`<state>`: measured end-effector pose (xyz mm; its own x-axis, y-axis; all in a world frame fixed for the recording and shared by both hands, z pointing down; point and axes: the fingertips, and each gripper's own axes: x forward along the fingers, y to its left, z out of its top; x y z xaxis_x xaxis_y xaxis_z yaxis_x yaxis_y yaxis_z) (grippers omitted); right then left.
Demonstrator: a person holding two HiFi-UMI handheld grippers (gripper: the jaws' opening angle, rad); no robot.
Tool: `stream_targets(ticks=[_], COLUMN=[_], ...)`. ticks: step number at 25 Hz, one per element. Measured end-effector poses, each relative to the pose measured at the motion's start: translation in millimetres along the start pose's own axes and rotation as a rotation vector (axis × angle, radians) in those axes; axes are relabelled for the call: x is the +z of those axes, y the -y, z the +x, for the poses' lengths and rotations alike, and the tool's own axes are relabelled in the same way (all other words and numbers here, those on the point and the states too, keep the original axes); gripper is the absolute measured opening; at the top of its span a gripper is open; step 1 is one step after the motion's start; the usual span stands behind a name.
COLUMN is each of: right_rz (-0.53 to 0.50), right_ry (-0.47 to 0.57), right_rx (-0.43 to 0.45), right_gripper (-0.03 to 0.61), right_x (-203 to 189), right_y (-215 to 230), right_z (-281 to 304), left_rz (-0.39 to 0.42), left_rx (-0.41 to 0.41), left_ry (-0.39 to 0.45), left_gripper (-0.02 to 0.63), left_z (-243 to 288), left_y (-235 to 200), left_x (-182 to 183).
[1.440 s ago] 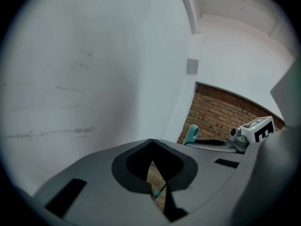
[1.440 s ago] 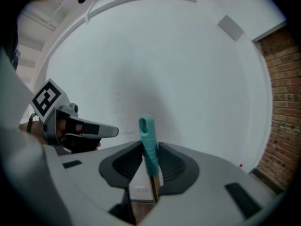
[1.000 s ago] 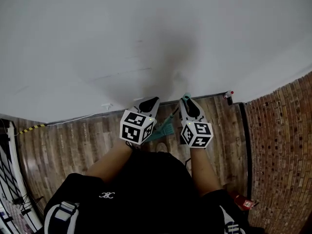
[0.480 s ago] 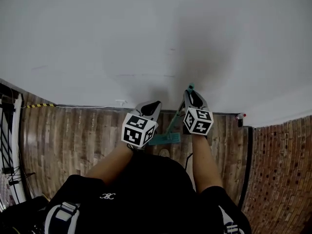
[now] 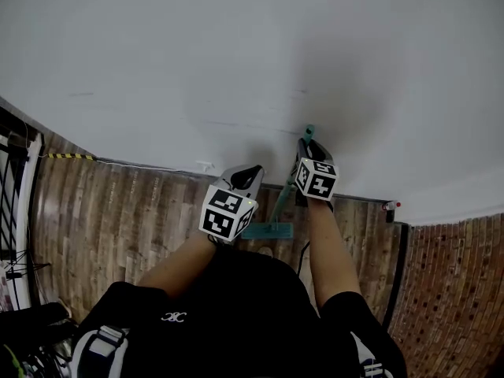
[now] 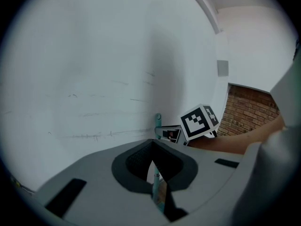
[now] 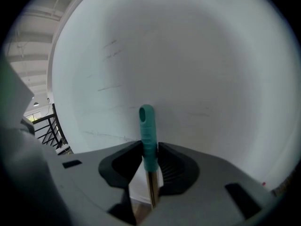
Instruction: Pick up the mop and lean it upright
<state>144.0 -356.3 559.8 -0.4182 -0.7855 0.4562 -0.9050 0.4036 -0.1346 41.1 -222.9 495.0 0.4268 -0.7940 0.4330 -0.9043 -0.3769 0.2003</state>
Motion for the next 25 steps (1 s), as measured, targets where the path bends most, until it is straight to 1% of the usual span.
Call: stream_targets(ticks=[5,8,10,12,13,14,16,18,20,22,24,25], right_rz=[0.035,0.013,0.021,0.042,0.051,0.057,0.057,0.034,-0.001,-0.059,-0.119,-0.130], right_ry=[-0.005,0.005,0.055,0.102,0.115,0.127,0.148,0.175,0.211,0.241,0.251,0.252], right_rx=[-0.012,-0.045,-0.062,-0.068,-0.065,-0.057,-0.038,-0.049,-0.081,-0.122,-0.175,-0.198], right_gripper=[0.115,0.120,0.158,0.163,0.099,0.023,0.015,0.014,0.014,0.014,0.014,0.014], right_x=[-4,-4,6,18,23,27,35,43,52,59,61,59], right_y=[0,2,3,2,0,-3,-8,-9,-10,-11,-10,-9], right_z=[1,-2,-16,-38,-49,-61,-86,-114,-142,-168,-191,-200], left_rz=[-0.001,0.008,0.014,0.016,0.018,0.019,0.025,0.033,0.045,0.060,0.072,0.077], left_rx=[-0.004,-0.018,-0.030,-0.043,-0.051,-0.061,-0.086,-0.117,-0.152,-0.188,-0.221,-0.236], left_ry=[0.012,0.023,0.032,0.035,0.035,0.036,0.038,0.043,0.054,0.071,0.087,0.095], left_gripper=[-0.005,-0.005,-0.005,-0.005,-0.005,-0.005,-0.005,-0.005,-0.005,-0.005,-0.005,-0.005], left_z=[-5,-6,-6,-6,-5,-4,-2,2,6,9,11,11], left_y=[-4,-1,3,6,8,11,18,28,39,52,65,72], left_x=[4,9,12,13,13,13,15,19,25,34,42,46])
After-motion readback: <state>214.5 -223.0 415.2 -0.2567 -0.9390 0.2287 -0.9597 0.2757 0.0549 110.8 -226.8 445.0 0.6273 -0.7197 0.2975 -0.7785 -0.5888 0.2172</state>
